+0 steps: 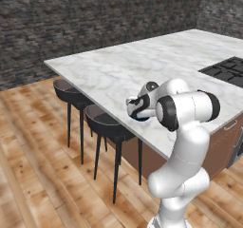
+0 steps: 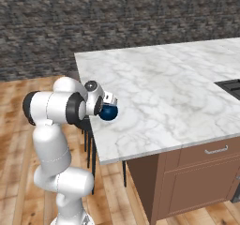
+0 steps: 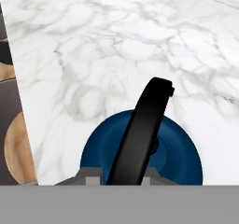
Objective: The kettle is done boiling. Turn off the stove, then wait for 300 timesteps before moving the kettle to the dining table.
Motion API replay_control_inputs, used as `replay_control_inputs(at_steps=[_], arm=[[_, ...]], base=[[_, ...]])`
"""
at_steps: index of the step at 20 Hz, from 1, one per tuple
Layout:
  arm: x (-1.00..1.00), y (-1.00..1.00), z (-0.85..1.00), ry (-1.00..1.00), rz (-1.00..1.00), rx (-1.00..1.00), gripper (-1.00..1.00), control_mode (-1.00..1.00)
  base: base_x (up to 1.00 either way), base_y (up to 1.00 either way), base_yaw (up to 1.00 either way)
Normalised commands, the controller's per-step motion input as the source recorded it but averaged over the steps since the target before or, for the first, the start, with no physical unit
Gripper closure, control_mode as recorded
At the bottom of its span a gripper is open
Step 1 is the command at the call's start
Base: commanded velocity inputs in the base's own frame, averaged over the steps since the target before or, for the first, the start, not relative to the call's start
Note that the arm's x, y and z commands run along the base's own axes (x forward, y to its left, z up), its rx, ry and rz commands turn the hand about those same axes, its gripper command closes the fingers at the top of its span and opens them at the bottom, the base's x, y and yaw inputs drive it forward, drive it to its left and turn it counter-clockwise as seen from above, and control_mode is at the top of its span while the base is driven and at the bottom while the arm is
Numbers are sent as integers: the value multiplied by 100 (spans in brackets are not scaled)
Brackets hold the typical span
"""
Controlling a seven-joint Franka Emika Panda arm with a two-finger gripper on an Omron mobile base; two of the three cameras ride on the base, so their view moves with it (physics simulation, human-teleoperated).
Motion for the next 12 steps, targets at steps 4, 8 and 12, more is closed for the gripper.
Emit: replay_control_inputs(at_steps=[4,8,12], arm=[[8,-2,-14,0,0,0,100,-100],[1,0,-10,0,0,0,-100,-100],[0,-5,-3,-2,0,2,-100,-100]], base=[[0,0,0],[0,0,0],[0,0,0]])
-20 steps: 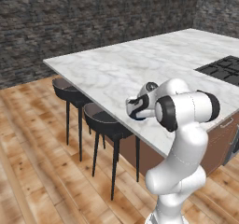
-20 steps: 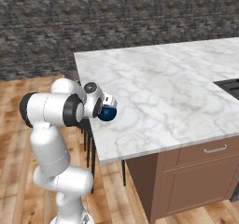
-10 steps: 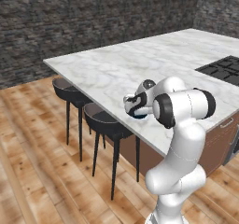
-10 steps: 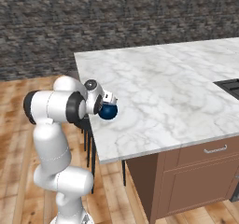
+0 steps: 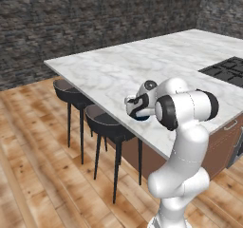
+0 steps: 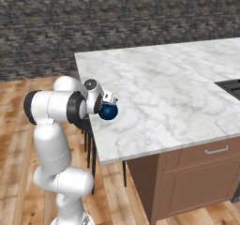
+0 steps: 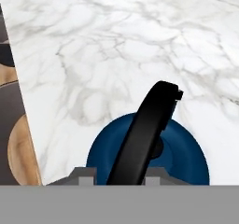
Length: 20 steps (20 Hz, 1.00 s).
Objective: The kettle is done boiling. Turn off the stove, then wait for 300 timesteps before moving the kettle to the dining table.
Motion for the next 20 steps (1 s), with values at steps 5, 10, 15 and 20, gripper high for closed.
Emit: replay_control_inputs(at_steps=[5,10,15,20], arm=[[-2,-15,0,-3,0,4,-100,-100],[-3,-12,0,-1,0,2,-100,-100],[-6,-9,2,0,0,1,-100,-100],[-1,0,21,0,0,0,-100,-100]], base=[[0,0,0],[0,0,0],[0,0,0],[0,0,0]])
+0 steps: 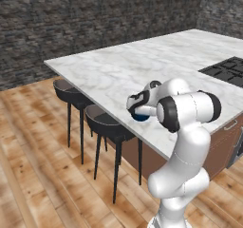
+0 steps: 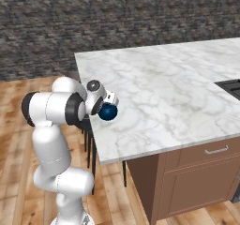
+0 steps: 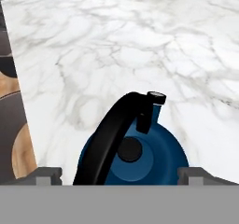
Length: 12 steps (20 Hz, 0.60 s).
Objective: The kettle is done boiling. Turn off the stove, then wait for 300 timesteps before moving the kettle to the dining table.
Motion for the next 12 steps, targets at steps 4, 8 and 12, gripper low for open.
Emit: replay_control_inputs(at_steps=[4,8,12], arm=[[0,0,25,0,0,0,-100,-100],[-3,0,26,0,-1,0,-100,-100],[-7,0,31,0,-1,0,-100,-100]], base=[[0,0,0],[0,0,0],[0,0,0]])
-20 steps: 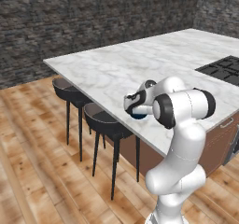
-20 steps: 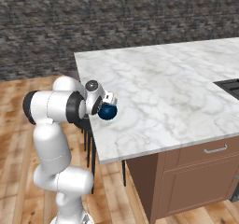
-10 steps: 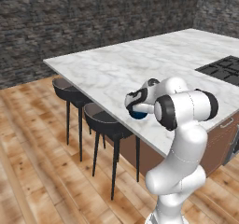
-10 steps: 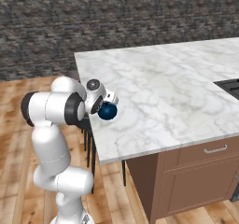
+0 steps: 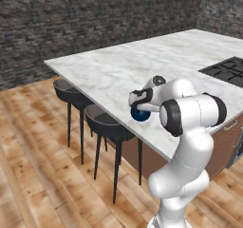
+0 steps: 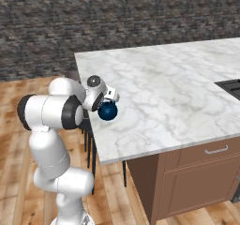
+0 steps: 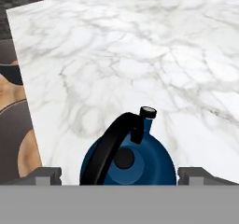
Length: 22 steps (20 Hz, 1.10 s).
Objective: The kettle is done boiling. Turn off the stove, then wait for 300 timesteps before moving the kettle to the dining table.
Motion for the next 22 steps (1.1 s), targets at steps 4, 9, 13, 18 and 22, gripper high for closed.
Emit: replay_control_inputs(at_steps=[4,9,13,18,22], arm=[[-13,-1,33,0,-1,0,-100,-100],[-13,0,38,0,-1,0,-100,-100],[-17,0,37,0,-1,0,-100,-100],[-37,0,30,0,-1,0,-100,-100],[-53,0,28,-3,-3,0,-100,-100]], base=[[0,0,0],[0,0,0],[0,0,0],[0,0,0],[0,0,0]])
